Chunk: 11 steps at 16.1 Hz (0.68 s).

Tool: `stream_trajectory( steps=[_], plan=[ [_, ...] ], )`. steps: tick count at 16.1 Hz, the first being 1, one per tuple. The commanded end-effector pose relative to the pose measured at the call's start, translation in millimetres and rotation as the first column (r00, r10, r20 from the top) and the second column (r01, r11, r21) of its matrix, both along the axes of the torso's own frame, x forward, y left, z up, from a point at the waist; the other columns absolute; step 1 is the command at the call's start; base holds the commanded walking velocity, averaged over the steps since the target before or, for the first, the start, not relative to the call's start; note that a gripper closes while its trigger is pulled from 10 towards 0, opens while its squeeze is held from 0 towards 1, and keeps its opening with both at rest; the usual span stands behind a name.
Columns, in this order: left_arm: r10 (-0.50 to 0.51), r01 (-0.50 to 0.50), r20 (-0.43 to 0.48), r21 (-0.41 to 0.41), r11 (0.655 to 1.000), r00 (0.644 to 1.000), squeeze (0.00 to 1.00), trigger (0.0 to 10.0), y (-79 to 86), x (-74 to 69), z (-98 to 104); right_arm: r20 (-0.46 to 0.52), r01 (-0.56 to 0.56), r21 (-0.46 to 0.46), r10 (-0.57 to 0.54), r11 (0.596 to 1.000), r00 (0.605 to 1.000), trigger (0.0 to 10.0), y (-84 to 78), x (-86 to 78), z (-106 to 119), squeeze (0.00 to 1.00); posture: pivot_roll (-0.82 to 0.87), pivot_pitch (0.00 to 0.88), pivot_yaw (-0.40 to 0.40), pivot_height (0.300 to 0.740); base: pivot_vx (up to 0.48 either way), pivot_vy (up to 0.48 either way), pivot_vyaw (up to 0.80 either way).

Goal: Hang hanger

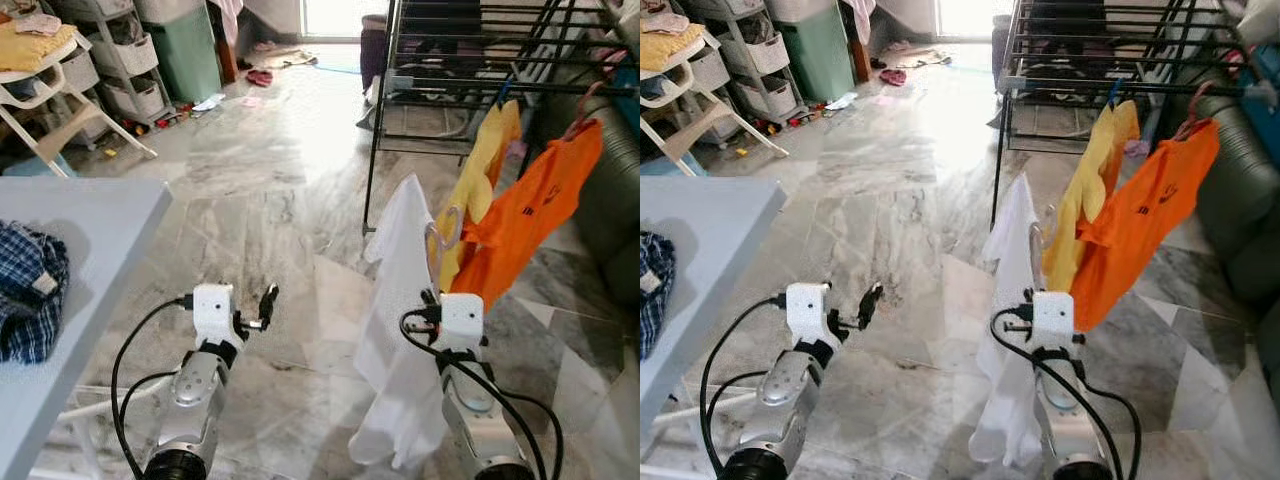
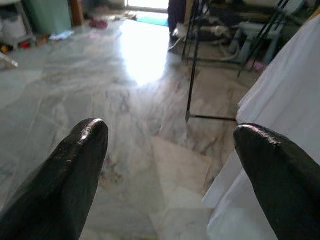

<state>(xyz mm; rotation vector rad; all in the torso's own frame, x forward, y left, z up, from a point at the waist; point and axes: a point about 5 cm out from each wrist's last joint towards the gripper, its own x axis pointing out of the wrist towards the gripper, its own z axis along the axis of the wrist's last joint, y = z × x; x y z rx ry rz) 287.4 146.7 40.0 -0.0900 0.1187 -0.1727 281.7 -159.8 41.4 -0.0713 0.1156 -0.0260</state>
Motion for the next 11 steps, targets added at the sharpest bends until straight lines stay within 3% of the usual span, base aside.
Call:
stream_trajectory(
  steps=[1, 6, 11],
  plan=[
    [0.013, -0.013, -0.023, 0.0, 1.0, 1.0, 0.0, 10.0, 5.2, -3.4, -5.3, 0.035, 0.001, 0.001, -0.001, 1.0, 0.999, 10.0, 1.8, 3.2, 6.7, 0.0, -0.15, 0.0, 0.067, 0.74, 0.315, 0.0, 0.0],
    [0.0, 0.0, -0.015, -0.005, 1.0, 1.0, 0.0, 10.0, 2.4, 0.5, -3.2, 0.068, 0.001, -0.003, -0.001, 1.0, 0.998, 10.0, 2.6, 11.1, 17.8, 0.0, -0.15, 0.0, 0.069, 0.74, 0.33, 0.0, -0.63],
    [-0.01, 0.01, -0.016, -0.012, 1.0, 1.0, 0.0, 10.0, -1.3, -0.5, -4.5, 0.08, -0.009, -0.017, 0.01, 1.0, 0.997, 10.0, 3.4, 15.5, 22.5, 0.0, -0.16, 0.0, 0.066, 0.74, 0.339, 0.0, 0.0]
  ],
)
